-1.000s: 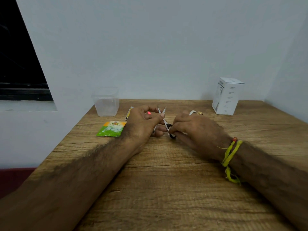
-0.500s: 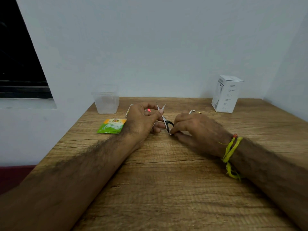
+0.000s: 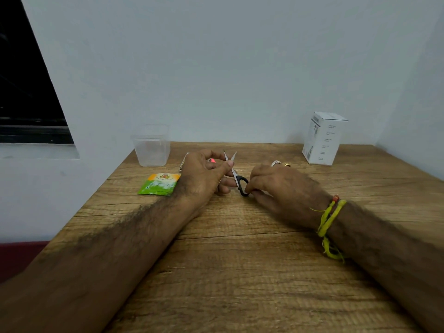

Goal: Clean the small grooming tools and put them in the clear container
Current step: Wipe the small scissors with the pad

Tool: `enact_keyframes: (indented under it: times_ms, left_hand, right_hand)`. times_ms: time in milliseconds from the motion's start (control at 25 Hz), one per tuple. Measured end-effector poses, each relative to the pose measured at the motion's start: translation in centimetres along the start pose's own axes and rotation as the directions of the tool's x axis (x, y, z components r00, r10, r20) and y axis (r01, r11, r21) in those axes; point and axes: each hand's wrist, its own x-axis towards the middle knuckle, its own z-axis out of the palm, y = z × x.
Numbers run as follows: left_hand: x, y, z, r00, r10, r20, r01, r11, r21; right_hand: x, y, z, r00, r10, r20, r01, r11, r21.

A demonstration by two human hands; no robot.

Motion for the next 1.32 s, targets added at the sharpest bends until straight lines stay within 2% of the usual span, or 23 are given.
enact_keyframes:
  times_ms: [160, 440, 640, 800, 960, 1320]
  left_hand:
    - [-0.1, 0.1, 0.0, 1.000, -0.011, 0.001, 0.011, 1.000, -0.002]
    - [-0.1, 0.2, 0.1, 1.000, -0.016, -0.001, 0.016, 1.000, -0.009]
    - [0.0, 0.1, 0.0, 1.000, -0.005, -0.003, 0.005, 1.000, 0.002]
    - [-0.2, 0.2, 0.1, 1.000, 0.003, 0.008, -0.003, 1.000, 0.007]
    - [-0.2, 0.2, 0.3, 1.000, -0.001, 0.018, 0.001, 1.000, 0.003]
    - [-0.2, 0.2, 0.0, 1.000, 0.011, 0.013, -0.011, 1.000, 0.002]
  right_hand:
    - [0.0, 0.2, -0.2, 0.999, 0.031, -0.019, -0.031, 0.999, 0.034]
    - [0.2, 1.0, 0.6, 0.989, 0.068, -0.134, -0.065, 0.997, 0.029]
    - [0.6, 0.4, 1.0, 0.973, 0.116, -0.200, -0.088, 0.986, 0.145]
    - [0.9, 0.5, 1.3, 0.958, 0.162, -0.236, -0.125, 0.979, 0.161]
    - [1.6, -0.5, 1.3, 0.943, 0.126, -0.307, -0.072, 0.981, 0.181]
    - [1.1, 0.3, 1.3, 0.963, 0.105, -0.249, -0.074, 0.989, 0.130]
